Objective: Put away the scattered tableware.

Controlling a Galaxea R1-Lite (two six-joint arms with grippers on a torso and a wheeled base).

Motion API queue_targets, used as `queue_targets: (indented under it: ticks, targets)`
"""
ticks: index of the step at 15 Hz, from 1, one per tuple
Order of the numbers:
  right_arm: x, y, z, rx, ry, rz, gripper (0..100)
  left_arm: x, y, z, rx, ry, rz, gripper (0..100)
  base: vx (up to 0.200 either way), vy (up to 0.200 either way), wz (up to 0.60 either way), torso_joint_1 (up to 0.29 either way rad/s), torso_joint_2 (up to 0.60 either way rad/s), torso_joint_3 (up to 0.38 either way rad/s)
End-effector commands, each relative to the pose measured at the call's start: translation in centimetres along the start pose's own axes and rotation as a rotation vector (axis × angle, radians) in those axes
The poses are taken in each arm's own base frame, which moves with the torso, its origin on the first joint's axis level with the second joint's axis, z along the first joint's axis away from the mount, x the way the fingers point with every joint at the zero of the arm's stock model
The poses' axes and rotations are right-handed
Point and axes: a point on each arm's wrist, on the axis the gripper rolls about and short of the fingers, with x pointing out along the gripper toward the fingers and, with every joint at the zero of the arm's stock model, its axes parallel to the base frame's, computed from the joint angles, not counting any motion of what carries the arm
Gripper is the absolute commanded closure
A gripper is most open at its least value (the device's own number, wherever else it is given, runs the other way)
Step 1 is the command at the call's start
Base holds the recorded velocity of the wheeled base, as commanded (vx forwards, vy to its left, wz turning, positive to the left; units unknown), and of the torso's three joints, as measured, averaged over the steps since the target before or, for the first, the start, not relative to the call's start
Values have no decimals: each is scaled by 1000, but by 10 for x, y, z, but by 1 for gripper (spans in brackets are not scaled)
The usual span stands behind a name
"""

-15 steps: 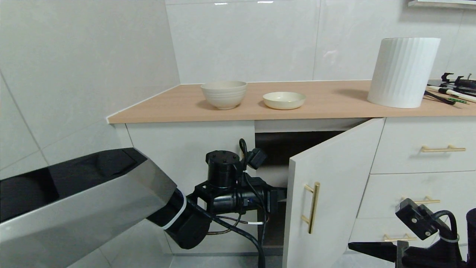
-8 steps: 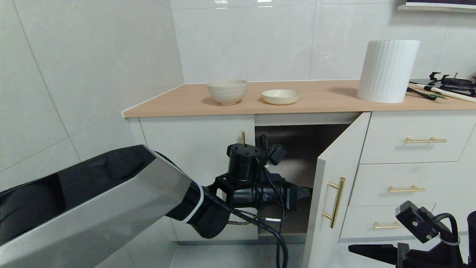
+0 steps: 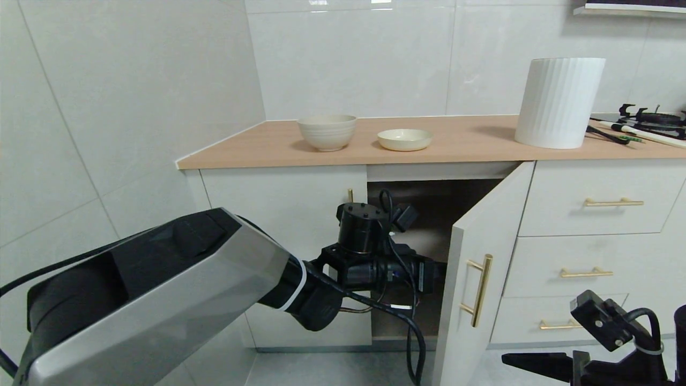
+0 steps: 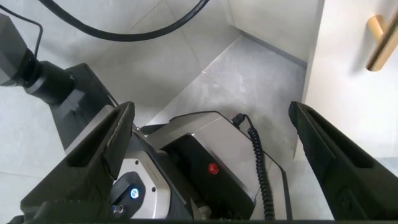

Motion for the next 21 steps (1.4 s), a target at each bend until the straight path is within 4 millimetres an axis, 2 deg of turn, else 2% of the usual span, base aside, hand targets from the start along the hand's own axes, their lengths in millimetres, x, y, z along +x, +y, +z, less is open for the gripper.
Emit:
queue_targets:
  ticks: [1,4,6,9,11,13,14,16,17,18,19,20,21]
  targets:
    - [1,0,-1,0,6,4,0,0,-2,1,3,-3,-3,100,0,0,0,0,0,0]
    - [0,1,0,-5,-1,9,0,1,-3,2,2,1,-5,100,0,0,0,0,0,0]
    - [-4,6,3,-22,-29,33,0,3,-21,6,16,5,-32,100,0,0,0,0,0,0]
    - [-24,34,7,-102,-111,174,0,12,-67,12,52,23,-115,100,0,0,0,0,0,0]
    - [-38,46,9,-145,-166,250,0,31,-114,8,75,81,-203,100,0,0,0,0,0,0]
    - [-47,50,10,-167,-205,280,0,44,-169,-6,136,152,-305,100,0,0,0,0,0,0]
    - [-49,51,11,-170,-215,283,0,42,-178,-8,164,157,-321,100,0,0,0,0,0,0]
    - [-48,51,12,-168,-217,281,0,22,-174,1,173,129,-264,100,0,0,0,0,0,0]
    - [-45,50,12,-159,-194,266,0,-11,-144,17,145,69,-114,100,0,0,0,0,0,0]
    - [-41,49,14,-151,-178,247,0,-30,-132,23,132,43,-56,100,0,0,0,0,0,0]
    - [-34,47,17,-136,-153,219,0,-64,-118,26,115,10,6,100,0,0,0,0,0,0]
    - [-30,46,20,-131,-148,208,0,-78,-116,28,116,-10,23,100,0,0,0,0,0,0]
    - [-16,40,33,-111,-160,133,0,-121,-110,30,121,-86,77,100,0,0,0,0,0,0]
